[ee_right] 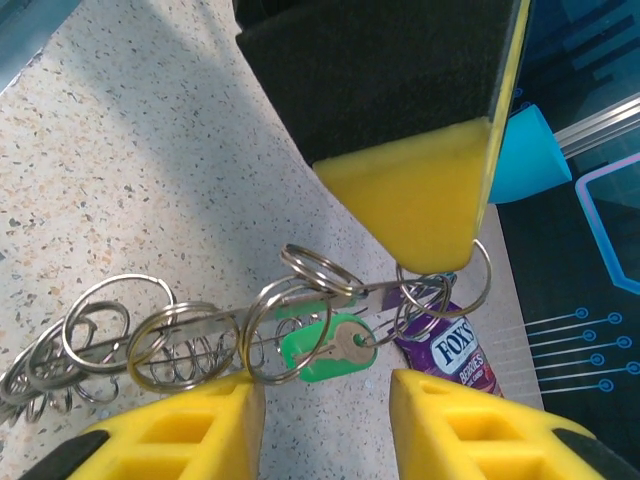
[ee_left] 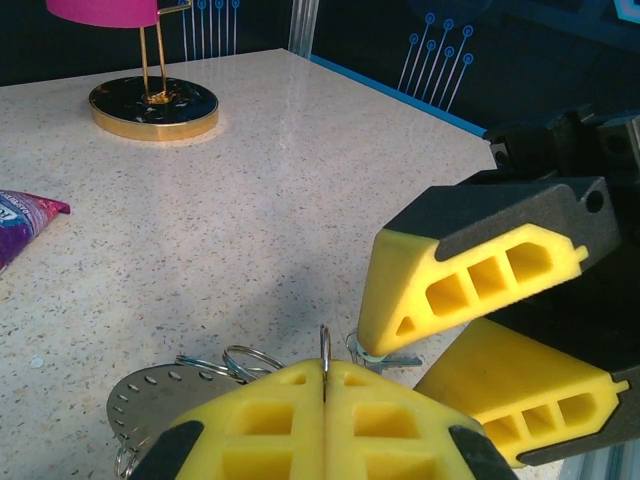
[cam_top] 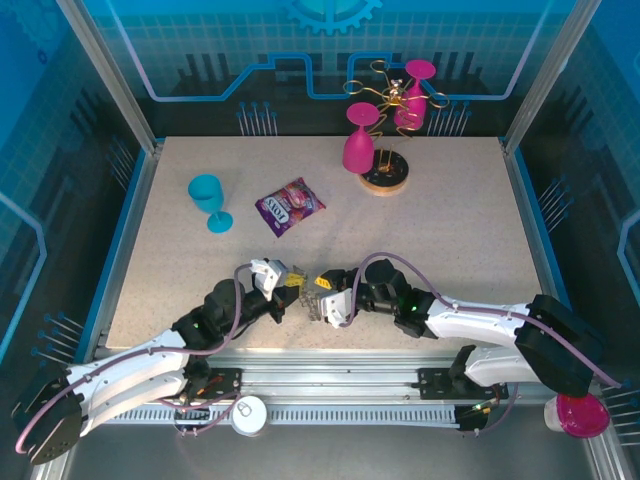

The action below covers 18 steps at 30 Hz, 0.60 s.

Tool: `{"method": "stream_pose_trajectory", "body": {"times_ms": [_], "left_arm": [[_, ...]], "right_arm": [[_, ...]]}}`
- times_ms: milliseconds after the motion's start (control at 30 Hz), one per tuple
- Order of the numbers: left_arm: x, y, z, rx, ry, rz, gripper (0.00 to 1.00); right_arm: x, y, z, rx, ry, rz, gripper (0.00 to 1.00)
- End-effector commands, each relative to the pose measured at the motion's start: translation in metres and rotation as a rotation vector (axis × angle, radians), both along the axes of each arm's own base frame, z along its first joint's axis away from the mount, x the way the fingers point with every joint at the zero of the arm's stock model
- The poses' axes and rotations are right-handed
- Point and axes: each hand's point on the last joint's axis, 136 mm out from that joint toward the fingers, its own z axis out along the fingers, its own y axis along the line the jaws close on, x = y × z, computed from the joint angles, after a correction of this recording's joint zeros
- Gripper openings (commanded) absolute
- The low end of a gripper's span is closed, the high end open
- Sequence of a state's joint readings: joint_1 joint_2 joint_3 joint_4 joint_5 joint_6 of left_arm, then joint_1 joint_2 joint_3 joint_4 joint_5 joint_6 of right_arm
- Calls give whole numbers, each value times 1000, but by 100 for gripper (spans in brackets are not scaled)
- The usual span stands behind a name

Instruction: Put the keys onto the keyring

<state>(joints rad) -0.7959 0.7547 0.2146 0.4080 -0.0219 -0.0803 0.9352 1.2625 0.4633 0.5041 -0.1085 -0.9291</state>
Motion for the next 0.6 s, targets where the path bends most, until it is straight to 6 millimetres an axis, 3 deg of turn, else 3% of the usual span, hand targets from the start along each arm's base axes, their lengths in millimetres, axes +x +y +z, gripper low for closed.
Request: {"method": "stream_pose_trajectory", "body": {"times_ms": [0, 567], "left_arm": [[3, -5, 24, -54, -37, -8, 0], [4, -5, 22, -50, -33, -4, 0]], "right_arm": [[-6, 8, 9, 37, -24, 35, 36], [-10, 12, 11, 34, -49, 56, 25]]}}
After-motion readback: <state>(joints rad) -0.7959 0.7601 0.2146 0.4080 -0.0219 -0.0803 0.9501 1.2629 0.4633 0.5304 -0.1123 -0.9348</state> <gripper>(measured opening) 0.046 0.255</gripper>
